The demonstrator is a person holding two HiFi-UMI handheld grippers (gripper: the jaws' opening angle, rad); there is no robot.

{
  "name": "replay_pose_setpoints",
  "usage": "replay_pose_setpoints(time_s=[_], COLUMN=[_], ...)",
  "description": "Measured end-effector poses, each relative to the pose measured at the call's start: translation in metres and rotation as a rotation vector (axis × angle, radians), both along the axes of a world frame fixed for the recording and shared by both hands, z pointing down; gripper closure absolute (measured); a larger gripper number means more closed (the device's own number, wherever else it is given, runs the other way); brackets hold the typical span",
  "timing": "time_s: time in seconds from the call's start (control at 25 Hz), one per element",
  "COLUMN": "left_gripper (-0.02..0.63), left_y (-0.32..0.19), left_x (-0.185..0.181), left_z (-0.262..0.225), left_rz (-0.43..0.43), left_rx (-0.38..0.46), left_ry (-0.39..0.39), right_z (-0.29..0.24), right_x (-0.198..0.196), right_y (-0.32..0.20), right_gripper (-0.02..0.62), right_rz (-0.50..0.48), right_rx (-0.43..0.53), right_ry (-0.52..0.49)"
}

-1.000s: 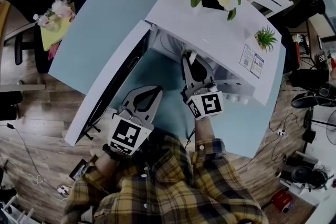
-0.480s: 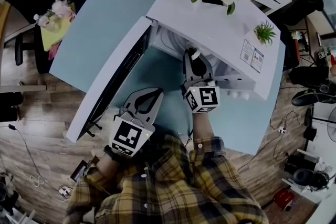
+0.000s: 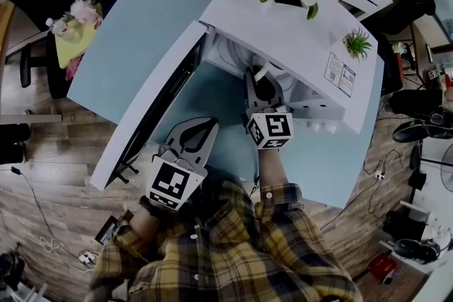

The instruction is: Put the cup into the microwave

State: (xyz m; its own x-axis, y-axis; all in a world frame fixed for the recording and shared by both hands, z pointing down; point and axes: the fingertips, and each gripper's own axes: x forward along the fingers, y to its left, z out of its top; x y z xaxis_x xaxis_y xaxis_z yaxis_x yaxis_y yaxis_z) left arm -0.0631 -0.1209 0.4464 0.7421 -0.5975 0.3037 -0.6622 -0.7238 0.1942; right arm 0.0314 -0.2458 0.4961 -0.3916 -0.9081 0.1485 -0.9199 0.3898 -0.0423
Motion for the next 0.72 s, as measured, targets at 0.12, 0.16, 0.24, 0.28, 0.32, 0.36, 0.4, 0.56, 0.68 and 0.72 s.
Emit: replay_pose_setpoints(time_s=[0.12,0.16,0.24,0.28,0.32,0.36,0.4,0.56,0.68,0.72], left_gripper=[0.614,0.614,0.614,0.614,0.614,0.614,0.614,0.614,0.614,0.614], left_y=[-0.001,-0.001,0.0,0.0,0.0,0.0,0.0,0.001,0.001,0.002], left_x=[0.0,0.0,-0.001,-0.001,-0.001,-0.001,-0.001,-0.001,-0.002,-0.002], left_z=[0.0,0.0,0.0,0.0,0.001,0.001,0.002,0.002,0.003,0.004], left_rz=[0.004,0.005,0.007,0.008,0.009,0.01,0.011,0.019,0.026,0.028], left_rx=[0.001,0.0,-0.002,-0.003,-0.004,-0.006,-0.007,-0.005,-0.002,-0.002], left_ry=[-0.001,-0.001,-0.001,-0.002,-0.002,-0.002,-0.003,-0.005,-0.014,-0.017], right_z=[0.007,0.009,0.011,0.011,0.011,0.011,0.011,0.014,0.014,0.014], right_x=[0.0,-0.001,-0.002,-0.002,-0.003,-0.005,-0.006,-0.012,-0.015,-0.015], right_y=[0.002,0.003,0.004,0.004,0.004,0.005,0.005,0.009,0.011,0.012], right_gripper=[0.546,0.546,0.545,0.543,0.539,0.524,0.508,0.423,0.381,0.373], right_rz=[0.008,0.009,0.01,0.009,0.006,0.001,-0.005,-0.019,-0.016,-0.015], right_rx=[-0.018,-0.022,-0.022,-0.019,-0.015,-0.011,-0.007,0.013,0.031,0.035], right_ry=[0.007,0.011,0.015,0.013,0.012,0.014,0.022,0.071,0.092,0.09])
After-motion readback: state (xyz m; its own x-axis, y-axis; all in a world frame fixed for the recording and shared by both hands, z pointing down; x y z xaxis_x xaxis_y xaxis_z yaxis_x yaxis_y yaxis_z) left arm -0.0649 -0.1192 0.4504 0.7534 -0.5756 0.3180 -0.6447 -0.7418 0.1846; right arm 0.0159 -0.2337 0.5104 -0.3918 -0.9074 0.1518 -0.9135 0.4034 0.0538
